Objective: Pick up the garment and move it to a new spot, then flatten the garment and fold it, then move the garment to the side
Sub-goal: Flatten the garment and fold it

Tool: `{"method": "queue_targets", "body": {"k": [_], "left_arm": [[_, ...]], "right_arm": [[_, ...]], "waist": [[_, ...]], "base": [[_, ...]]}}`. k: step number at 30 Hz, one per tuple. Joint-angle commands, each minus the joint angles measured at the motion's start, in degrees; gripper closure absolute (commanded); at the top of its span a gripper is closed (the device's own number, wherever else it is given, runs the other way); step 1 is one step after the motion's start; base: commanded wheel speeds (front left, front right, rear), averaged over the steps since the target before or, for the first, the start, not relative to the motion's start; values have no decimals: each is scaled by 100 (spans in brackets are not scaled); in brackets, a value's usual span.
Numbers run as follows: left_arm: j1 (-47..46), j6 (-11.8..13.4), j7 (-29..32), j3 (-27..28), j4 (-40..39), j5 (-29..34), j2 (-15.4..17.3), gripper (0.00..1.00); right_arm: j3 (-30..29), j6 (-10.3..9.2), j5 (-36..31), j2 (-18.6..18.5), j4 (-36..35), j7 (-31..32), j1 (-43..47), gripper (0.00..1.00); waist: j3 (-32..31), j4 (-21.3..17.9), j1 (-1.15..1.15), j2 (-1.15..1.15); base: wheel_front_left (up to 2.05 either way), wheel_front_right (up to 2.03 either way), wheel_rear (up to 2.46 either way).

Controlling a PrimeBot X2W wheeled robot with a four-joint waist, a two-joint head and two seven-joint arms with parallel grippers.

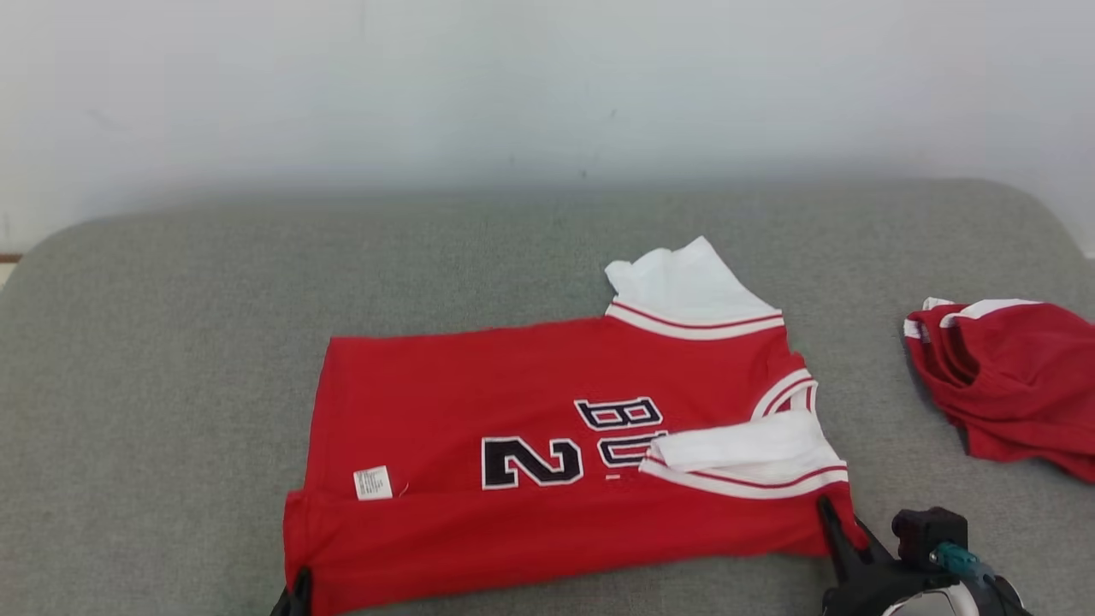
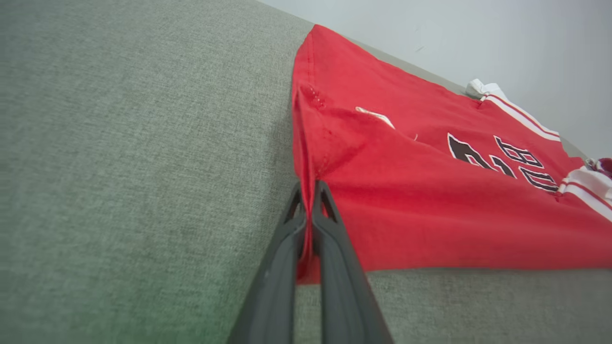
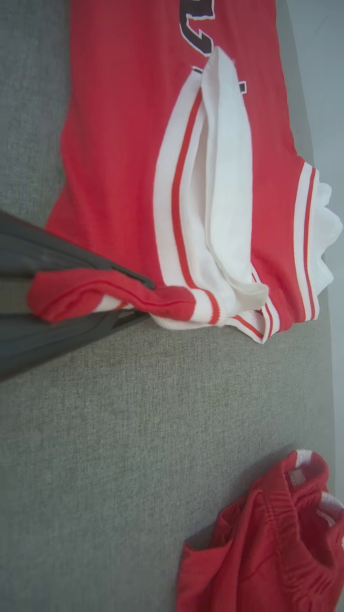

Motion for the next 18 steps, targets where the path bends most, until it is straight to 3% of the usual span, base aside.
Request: {"method": "queue_targets", "body": {"k": [1,14,15,16,17,18], "left_arm": [[111,3,-7,73,72,59,47,100],[433,7,-7,299,307,271,79,100],[431,7,-7,282,373,205,75,93],[398,7,-7,269,380,185,73,56],[364,7,-7,282,363,235,73,0],[352,7,-7,331,337,281,69,0]], "right_arm": [[6,-12,57,-64,-33,3,128,100],[79,-13,203,-152,-161,3,686,97],[52,-13,198,-152,-168,2,694,66],[32,-13,176,-150,-157,2,703,0],[-6,-12,138,-144,-184,2,694,0],[-58,-12,92,-138,-228,1,679,0]], "waist": [[-126,-59,1,0],[-325,-78,1,0],[-328,-72,1,0],[-329,-65,1,0],[-327,-58,1,0],[-322,-47,1,0]], "base": [[0,0,0],[0,0,0],[0,0,0],[0,0,0],[0,0,0],[0,0,0]]}}
